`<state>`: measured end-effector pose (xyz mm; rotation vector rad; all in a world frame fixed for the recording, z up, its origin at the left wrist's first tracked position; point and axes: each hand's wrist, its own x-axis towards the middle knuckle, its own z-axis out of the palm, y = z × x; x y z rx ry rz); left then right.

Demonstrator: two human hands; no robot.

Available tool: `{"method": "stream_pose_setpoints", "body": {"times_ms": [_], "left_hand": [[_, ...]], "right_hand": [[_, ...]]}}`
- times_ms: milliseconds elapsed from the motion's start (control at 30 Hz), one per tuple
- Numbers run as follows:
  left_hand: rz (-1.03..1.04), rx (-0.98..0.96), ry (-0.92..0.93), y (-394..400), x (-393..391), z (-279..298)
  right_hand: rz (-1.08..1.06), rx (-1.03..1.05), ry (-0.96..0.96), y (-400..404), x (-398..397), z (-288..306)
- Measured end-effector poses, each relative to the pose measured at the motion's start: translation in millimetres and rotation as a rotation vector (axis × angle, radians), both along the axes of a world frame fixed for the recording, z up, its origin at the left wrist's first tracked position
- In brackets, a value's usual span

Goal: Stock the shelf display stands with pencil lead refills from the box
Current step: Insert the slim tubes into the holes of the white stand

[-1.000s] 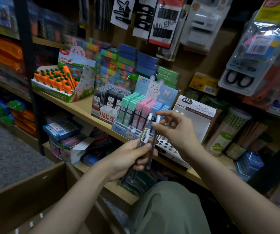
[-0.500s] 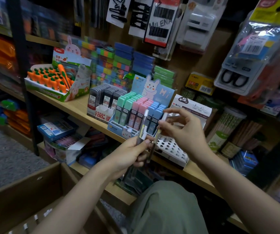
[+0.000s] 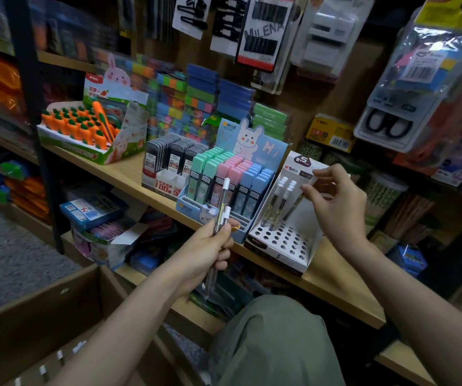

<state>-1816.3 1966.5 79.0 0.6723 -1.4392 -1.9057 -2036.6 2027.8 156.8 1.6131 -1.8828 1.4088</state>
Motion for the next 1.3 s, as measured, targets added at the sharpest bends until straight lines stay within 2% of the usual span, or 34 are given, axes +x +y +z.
{"method": "stream_pose_setpoints", "body": {"times_ms": [267, 433, 700, 867, 1000, 1133, 1300], "left_hand": [[0.013, 0.007, 0.002, -1, -2, -6], [-0.019, -0.021, -0.037, -2, -7, -10], [0.02, -0.008, -0.052, -1, -6, -9], [-0.051, 0.028, 0.063, -1, -2, -5], [-0.138, 0.078, 0.163, -1, 1, -1], [-0.217, 0.087, 0.208, 3, 1, 6], [-0.233, -0.006, 0.15, 7, 4, 11]], "right_hand": [[-0.004, 0.007, -0.032, -3, -10, -6], [-0.084, 0.032, -0.057, -9, -14, -2], [-0.131, 0.189, -0.028, -19, -7, -8], [-0.185, 0.226, 0.046, -11, -1, -1], [-0.118, 0.119, 0.136, 7, 16, 7], [0.187, 0.384, -0.074, 3, 51, 7], [0.306, 0.348, -0.342, -4, 76, 4]]}}
